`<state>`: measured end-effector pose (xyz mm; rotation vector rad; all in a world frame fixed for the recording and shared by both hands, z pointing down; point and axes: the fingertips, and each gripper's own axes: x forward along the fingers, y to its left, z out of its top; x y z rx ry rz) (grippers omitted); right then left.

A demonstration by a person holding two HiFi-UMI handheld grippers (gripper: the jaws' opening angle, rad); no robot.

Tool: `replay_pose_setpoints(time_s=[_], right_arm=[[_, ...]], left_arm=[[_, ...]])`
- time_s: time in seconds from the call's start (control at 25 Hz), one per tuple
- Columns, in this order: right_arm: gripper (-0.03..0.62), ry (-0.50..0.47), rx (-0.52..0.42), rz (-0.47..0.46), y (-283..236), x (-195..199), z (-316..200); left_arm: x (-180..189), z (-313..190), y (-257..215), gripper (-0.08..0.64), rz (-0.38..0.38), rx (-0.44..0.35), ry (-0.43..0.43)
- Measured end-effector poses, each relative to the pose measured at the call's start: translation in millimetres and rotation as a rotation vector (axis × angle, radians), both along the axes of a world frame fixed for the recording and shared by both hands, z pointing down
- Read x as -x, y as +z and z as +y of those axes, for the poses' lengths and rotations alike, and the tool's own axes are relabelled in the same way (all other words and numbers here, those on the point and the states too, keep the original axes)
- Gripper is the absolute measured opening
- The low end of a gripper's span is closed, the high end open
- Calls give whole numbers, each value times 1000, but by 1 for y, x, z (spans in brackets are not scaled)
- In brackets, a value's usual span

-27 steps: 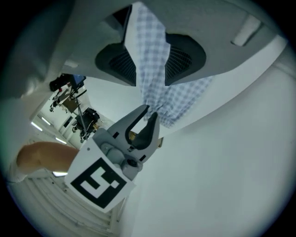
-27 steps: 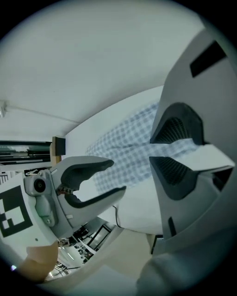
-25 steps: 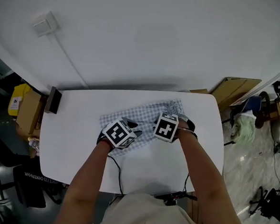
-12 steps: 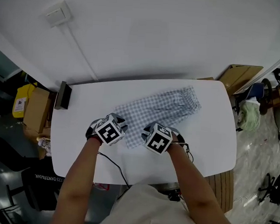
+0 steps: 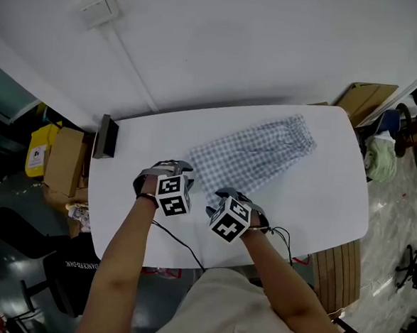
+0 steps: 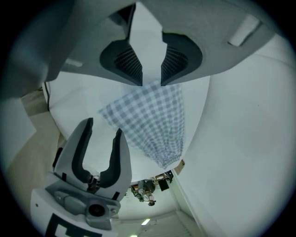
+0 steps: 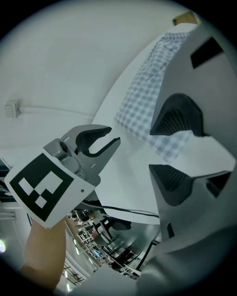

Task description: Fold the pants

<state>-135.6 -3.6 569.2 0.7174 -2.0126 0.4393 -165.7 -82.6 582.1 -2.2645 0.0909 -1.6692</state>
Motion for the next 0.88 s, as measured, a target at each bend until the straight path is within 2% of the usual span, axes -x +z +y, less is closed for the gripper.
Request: replay_pose_setpoints(time_s=[0.36, 0.64, 0.88], right_arm=[[207, 135, -6, 69, 28, 6, -3], [207, 158, 5, 125, 42, 8, -12], [207, 139, 16, 165, 58, 9, -11]], left_arm=[[-3, -6, 25, 153, -52, 16, 169], [4, -24, 47, 153, -164, -76, 374], [0, -36, 60, 153, -202, -131, 448]])
